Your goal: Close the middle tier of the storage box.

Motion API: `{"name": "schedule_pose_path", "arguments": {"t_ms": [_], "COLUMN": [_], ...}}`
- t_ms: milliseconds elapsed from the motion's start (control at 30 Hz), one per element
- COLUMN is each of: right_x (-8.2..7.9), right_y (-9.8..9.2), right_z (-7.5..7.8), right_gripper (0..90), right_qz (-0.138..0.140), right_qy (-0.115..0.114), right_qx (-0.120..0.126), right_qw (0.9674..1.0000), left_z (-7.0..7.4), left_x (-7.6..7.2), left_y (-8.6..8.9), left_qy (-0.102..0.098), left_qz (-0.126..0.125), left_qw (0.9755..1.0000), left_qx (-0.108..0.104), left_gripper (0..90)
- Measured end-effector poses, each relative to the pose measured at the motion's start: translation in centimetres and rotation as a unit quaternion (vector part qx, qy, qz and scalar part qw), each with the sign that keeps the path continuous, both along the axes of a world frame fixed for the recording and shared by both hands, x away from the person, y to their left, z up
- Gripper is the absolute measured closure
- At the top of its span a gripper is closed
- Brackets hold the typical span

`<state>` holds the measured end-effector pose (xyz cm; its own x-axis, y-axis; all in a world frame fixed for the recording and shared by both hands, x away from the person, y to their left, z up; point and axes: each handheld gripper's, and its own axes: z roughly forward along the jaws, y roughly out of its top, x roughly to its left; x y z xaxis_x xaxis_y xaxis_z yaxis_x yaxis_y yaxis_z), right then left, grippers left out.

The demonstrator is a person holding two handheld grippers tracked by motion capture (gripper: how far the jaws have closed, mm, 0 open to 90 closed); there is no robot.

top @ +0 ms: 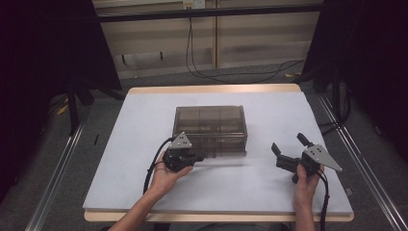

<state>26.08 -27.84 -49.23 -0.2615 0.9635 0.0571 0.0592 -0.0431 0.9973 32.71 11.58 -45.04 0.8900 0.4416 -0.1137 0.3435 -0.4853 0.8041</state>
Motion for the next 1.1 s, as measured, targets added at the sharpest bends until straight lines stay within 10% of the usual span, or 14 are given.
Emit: {"name": "schedule_pose_path", "arguments": {"t_ms": [1100], "right_x": [0.01], "right_y": [-0.01], "right_z": [0.0], "right_gripper": [0.0], "right_qz": [0.0], "right_qy": [0.0], "right_qx": [-0.002], "right_qw": [1.0], "left_z": [-0.26], "left_x": [0.88], "left_y": [0.03], "left_qy": [-0.002], "left_qz": [0.008], "left_qw": [1.0], "left_qx": [-0.002], "left_gripper": [90.0]}}
